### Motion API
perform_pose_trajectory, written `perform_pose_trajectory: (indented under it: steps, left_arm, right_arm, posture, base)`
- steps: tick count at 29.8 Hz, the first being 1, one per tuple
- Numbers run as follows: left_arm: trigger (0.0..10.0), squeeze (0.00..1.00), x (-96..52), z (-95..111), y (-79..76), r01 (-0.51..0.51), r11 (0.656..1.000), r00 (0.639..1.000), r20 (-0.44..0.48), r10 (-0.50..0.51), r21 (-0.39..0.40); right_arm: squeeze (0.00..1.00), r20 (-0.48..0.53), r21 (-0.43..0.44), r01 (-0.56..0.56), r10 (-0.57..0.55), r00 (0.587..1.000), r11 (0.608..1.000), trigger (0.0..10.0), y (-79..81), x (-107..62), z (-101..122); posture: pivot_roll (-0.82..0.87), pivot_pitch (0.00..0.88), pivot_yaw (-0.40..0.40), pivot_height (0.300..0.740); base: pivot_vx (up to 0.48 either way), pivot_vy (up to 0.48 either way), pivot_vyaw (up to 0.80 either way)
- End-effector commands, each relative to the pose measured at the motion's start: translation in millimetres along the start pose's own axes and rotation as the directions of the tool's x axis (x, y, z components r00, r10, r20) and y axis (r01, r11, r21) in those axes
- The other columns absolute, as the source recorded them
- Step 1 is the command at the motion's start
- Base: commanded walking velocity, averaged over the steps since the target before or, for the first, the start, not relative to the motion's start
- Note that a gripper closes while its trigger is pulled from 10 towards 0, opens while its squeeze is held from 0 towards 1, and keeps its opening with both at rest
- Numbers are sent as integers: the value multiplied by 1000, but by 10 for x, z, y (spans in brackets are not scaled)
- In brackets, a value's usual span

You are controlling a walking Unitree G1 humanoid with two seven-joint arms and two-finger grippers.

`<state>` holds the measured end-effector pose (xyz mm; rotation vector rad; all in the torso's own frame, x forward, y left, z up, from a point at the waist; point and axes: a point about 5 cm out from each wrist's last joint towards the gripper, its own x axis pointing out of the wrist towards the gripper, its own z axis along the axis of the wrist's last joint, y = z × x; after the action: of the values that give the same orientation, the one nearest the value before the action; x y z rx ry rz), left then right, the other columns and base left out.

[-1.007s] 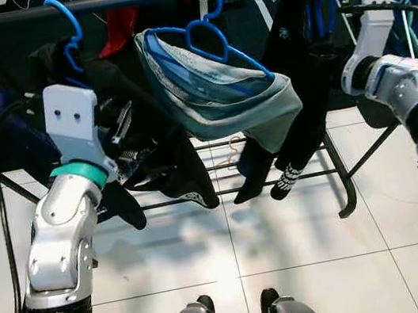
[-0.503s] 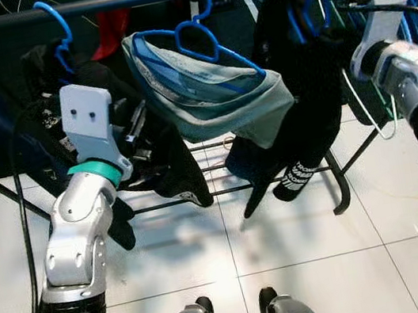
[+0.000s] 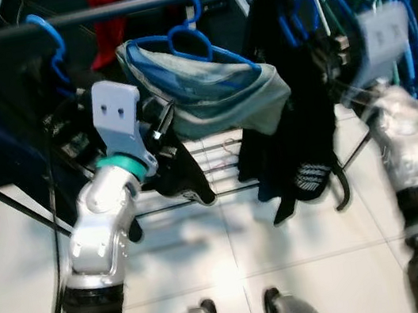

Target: Hang hanger

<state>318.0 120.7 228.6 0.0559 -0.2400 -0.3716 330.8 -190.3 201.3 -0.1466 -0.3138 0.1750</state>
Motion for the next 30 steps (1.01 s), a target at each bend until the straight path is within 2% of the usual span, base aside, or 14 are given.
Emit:
perform_pose_trajectory:
  steps: [1, 2, 4, 5, 6, 12, 14, 16, 17, 19, 25, 27, 29, 30]
  left_arm:
    - [10000, 0, -16, -60, -3, 7, 1000, 1000, -20, -8, -16]
    - [10000, 0, -19, -89, -7, 16, 1000, 999, -30, -17, -25]
    - [10000, 0, -20, -110, -9, 15, 999, 999, -36, -16, -29]
    - [10000, 0, -20, -110, -9, 15, 999, 999, -36, -16, -29]
    - [10000, 0, -17, -125, -12, 7, 1000, 999, -36, -8, -30]
    - [10000, 0, -14, -140, -21, -10, 999, 999, -31, 9, -33]
    - [10000, 0, -14, -143, -23, -16, 999, 1000, -28, 15, -34]
    - [10000, 0, -15, -141, -16, -21, 999, 999, -25, 20, -27]
    - [10000, 0, -15, -141, -16, -21, 999, 999, -25, 20, -27]
    - [10000, 0, -25, -130, 37, -36, 999, 999, -26, 36, -16]
    - [10000, 0, -59, -102, 108, -61, 998, 998, -25, 61, 2]
    - [10000, 0, -59, -102, 108, -61, 998, 998, -25, 61, 2]
    - [10000, 0, -74, -97, 124, -66, 998, 997, -25, 67, 5]
    - [10000, 0, -90, -93, 139, -71, 997, 997, -27, 71, 8]
  right_arm:
    - [0, 19, -24, 3, -2, 1000, 1000, 10000, 61, -17, 64]
    - [0, 52, -34, 39, -37, 998, 999, 10000, 230, -272, 56]
    - [0, 83, -68, 35, -29, 996, 997, 10000, 341, -398, 80]
    - [0, 83, -68, 35, -29, 996, 997, 10000, 341, -398, 80]
    - [0, 142, -161, 42, -19, 990, 986, 10000, 319, -393, 170]
    - [0, 223, -257, 39, 20, 975, 966, 10000, 187, -246, 386]
    - [0, 200, -210, -11, 54, 978, 978, 10000, 135, -158, 403]
    - [0, 109, -12, -121, 122, 987, 993, 10000, 108, -43, 319]
    - [0, 109, -12, -121, 122, 987, 993, 10000, 108, -43, 319]
    - [0, -6, 92, -319, 321, 947, 943, 10000, 158, 46, 152]
    - [0, -103, -2, -482, 479, 871, 876, 10000, 133, 154, 43]
    - [0, -103, -2, -482, 479, 871, 876, 10000, 133, 154, 43]
    - [0, -122, -53, -522, 513, 850, 851, 10000, 116, 190, 51]
    - [0, -159, -164, -555, 533, 831, 816, 10000, 88, 240, 66]
  posture:
    - [-120, 157, 104, 740]
    - [-132, 153, 101, 740]
    - [-135, 149, 96, 740]
    - [-135, 149, 96, 740]
    - [-138, 142, 83, 740]
    - [-135, 132, 73, 740]
    - [-127, 130, 71, 740]
    - [-115, 128, 73, 740]
    - [-115, 128, 73, 740]
    - [-84, 134, 70, 740]
    - [-53, 145, 64, 740]
    - [-53, 145, 64, 740]
    - [-44, 148, 63, 740]
    - [-33, 153, 64, 740]
  base:
    - [0, 0, 0]
    - [0, 0, 0]
    - [0, 0, 0]
    - [0, 0, 0]
    - [0, 0, 0]
    - [0, 0, 0]
    - [0, 0, 0]
    - [0, 0, 0]
    - [0, 0, 0]
    - [0, 0, 0]
    - [0, 0, 0]
    - [0, 0, 0]
    - [0, 0, 0]
    - [0, 0, 0]
